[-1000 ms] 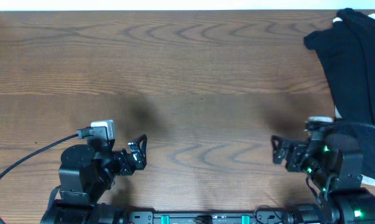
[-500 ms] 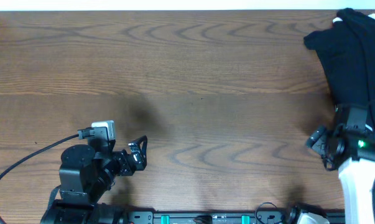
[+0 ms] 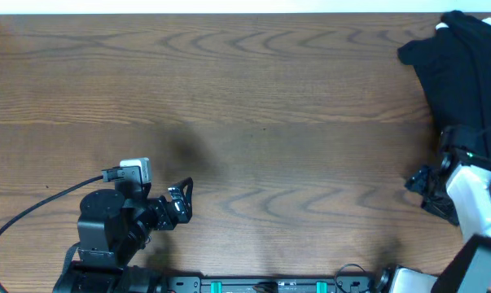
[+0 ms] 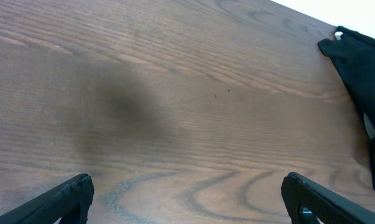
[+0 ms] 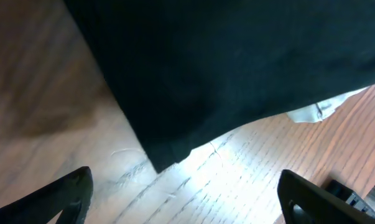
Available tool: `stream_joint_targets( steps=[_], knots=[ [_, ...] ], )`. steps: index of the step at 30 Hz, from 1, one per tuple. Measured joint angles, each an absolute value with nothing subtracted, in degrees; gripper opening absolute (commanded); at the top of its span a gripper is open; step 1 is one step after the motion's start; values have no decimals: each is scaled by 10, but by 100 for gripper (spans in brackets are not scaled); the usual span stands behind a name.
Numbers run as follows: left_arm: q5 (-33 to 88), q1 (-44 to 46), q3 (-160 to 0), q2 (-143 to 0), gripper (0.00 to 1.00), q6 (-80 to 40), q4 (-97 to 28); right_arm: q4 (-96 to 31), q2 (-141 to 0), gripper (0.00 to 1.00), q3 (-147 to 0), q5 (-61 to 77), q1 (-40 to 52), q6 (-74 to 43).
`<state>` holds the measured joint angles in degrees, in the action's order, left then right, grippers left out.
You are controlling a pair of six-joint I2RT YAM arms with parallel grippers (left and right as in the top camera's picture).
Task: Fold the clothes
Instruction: 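Reach the right gripper to the black shirt pile at right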
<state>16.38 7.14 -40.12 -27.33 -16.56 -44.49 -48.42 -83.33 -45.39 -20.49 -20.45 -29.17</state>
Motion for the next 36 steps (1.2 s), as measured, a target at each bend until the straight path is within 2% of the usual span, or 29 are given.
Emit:
stream_joint_targets(
  steps=[7,12,16,21,31,36],
  knots=[
    [164,71,-401,-273,98,-166,-444,-449,-900,88,-453,-219,-204,-292],
    [164,71,-401,-273,98,-166,-444,-424,-922,70,-451,-226,-204,-294],
    [164,71,-401,-273,98,-166,-444,-417,-929,36,-450,-229,-204,-295],
    [164,71,-401,-273,98,-166,-444,-416,-934,3,-445,-228,-204,-297],
    [164,71,-401,-273,98,-166,-434,-429,-927,1,-446,-199,-203,-287],
    [164,71,-401,-273,98,-166,-430,-479,-858,1,-474,-155,-182,-259]
  ],
)
